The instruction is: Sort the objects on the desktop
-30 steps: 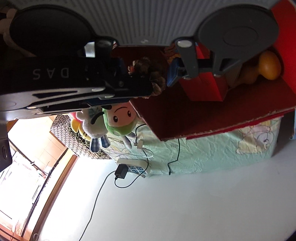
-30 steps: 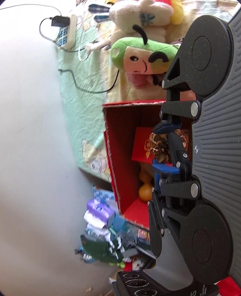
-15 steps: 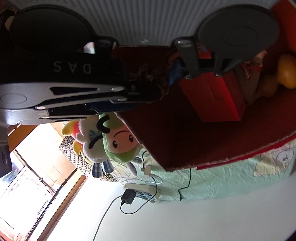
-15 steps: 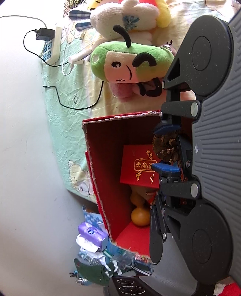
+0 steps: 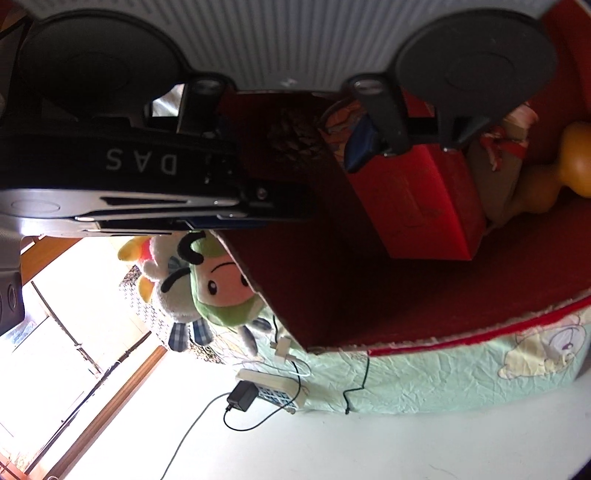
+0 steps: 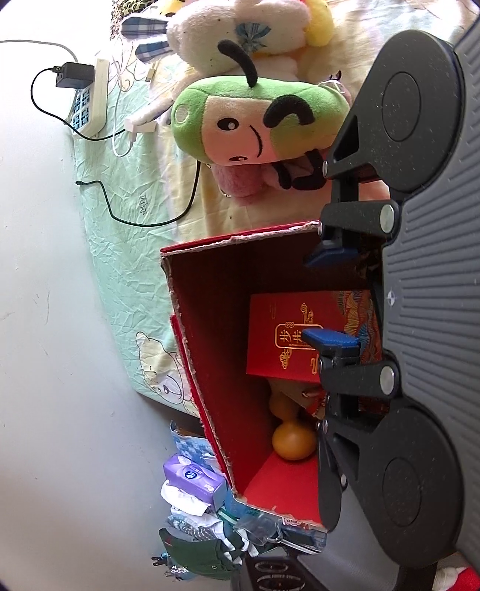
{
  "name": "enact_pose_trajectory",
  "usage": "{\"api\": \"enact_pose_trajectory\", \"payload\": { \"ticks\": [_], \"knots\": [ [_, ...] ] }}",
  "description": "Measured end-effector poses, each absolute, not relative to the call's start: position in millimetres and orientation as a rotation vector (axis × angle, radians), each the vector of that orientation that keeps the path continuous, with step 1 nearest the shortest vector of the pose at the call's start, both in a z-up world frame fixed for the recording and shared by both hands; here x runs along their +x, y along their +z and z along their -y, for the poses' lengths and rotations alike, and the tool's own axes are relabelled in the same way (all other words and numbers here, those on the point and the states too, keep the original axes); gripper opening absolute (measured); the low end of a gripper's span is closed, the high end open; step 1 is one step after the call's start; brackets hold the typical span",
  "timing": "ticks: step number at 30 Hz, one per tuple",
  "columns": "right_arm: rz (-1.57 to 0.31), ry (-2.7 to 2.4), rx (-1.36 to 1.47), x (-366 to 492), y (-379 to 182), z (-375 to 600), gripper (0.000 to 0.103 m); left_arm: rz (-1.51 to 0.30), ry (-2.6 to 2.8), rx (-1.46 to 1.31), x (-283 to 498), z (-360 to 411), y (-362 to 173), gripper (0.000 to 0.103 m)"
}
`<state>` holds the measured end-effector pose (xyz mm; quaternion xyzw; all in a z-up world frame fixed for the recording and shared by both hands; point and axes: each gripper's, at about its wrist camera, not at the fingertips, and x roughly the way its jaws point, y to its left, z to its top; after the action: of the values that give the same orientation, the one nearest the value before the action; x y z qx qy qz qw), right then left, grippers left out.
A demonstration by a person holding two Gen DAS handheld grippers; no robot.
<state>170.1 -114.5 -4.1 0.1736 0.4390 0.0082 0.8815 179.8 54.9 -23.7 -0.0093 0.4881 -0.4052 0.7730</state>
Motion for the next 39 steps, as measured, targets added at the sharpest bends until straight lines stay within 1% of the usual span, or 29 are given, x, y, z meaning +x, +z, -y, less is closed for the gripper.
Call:
{"api": "enact_pose_trajectory", "payload": {
  "ticks": [7,13,15,17,20,23,25,27,30,32,36,39],
  "knots": [
    [-0.9,-0.001,0.375,182,-8,111,0.039,-1.024,-0.793,-0.042,183,-79,-18,0.059],
    [-0.888,-0.009,0.308,198,-12,96,0.04,-1.016,-0.656,-0.032,184,-103,-20,0.059],
    [-0.888,-0.002,0.296,202,-12,93,0.045,-1.023,-0.635,-0.043,187,-109,-21,0.059],
    [-0.882,0.013,0.295,205,-11,91,0.045,-1.036,-0.627,-0.053,191,-111,-24,0.059],
    [-0.882,0.097,0.379,209,-11,94,0.044,-1.043,-0.623,-0.053,190,-109,-25,0.059],
    [-0.876,0.073,0.412,211,-15,100,0.044,-1.046,-0.64,-0.04,190,-101,-25,0.059],
    [-0.885,0.079,0.446,212,-19,105,0.04,-1.048,-0.642,-0.014,191,-92,-26,0.059],
    [-0.894,0.099,0.496,212,-23,109,0.033,-1.079,-0.625,0.025,196,-80,-30,0.061],
    [-0.876,0.104,0.509,209,-25,109,0.031,-1.151,-0.612,0.067,205,-63,-38,0.061],
    [-0.877,0.089,0.505,211,-25,107,0.027,-1.17,-0.616,0.066,207,-57,-39,0.062],
    [-0.903,0.057,0.527,217,-27,108,0.027,-1.238,-0.592,0.042,216,-56,-45,0.062],
    [-0.898,0.065,0.545,219,-30,109,0.027,-1.23,-0.579,0.049,215,-60,-43,0.062]
  ]
}}
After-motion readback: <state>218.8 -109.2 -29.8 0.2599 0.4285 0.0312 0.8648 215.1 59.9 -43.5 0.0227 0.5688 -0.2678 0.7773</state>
